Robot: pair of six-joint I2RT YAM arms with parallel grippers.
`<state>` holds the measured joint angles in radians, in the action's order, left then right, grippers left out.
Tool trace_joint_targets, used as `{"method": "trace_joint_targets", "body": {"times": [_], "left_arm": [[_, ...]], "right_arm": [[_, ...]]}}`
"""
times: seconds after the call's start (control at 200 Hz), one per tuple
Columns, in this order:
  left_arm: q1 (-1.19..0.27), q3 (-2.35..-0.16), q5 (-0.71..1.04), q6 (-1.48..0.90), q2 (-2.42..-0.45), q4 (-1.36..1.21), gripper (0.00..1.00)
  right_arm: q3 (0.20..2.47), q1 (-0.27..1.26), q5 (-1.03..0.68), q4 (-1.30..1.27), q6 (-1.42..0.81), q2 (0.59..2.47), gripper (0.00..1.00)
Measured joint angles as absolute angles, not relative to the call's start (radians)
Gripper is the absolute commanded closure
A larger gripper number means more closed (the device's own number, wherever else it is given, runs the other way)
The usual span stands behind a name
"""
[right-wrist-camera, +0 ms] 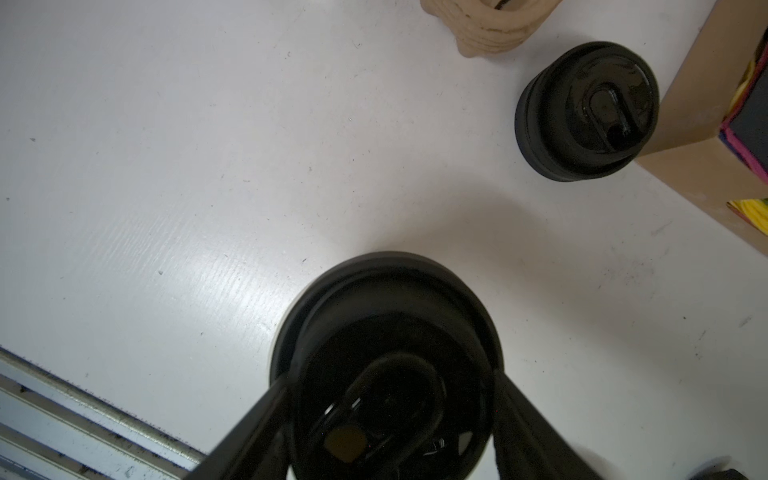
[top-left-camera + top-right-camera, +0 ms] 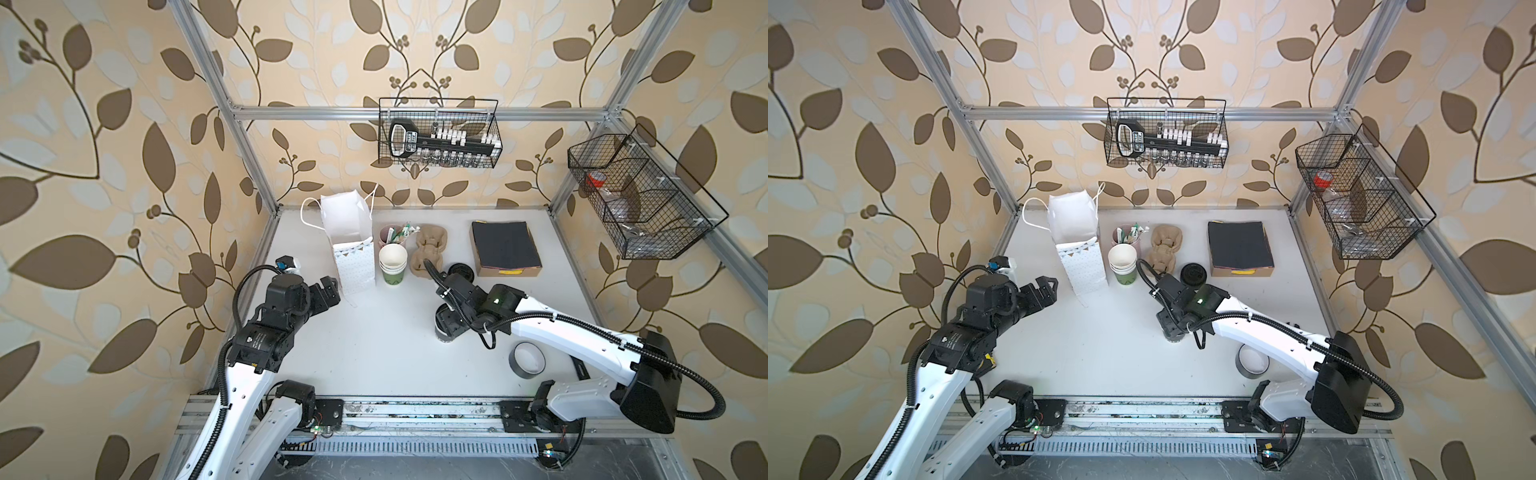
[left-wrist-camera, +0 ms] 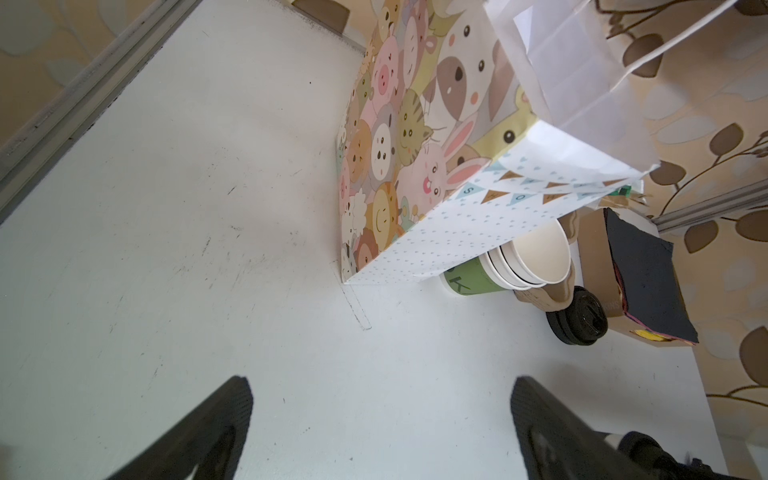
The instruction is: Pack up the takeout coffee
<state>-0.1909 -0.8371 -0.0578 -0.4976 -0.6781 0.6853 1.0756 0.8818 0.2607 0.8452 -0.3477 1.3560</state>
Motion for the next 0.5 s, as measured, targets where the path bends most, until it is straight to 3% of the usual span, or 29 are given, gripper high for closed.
{"method": "trace_joint_targets", "body": {"times": [0.5], "left_arm": [[-0.191, -0.837, -0.058, -0.498, -0.679, 0.685, 0.01]], "right_arm": [[1.079, 0.882, 0.258, 0.849, -0.345, 1.364, 0.29]]}}
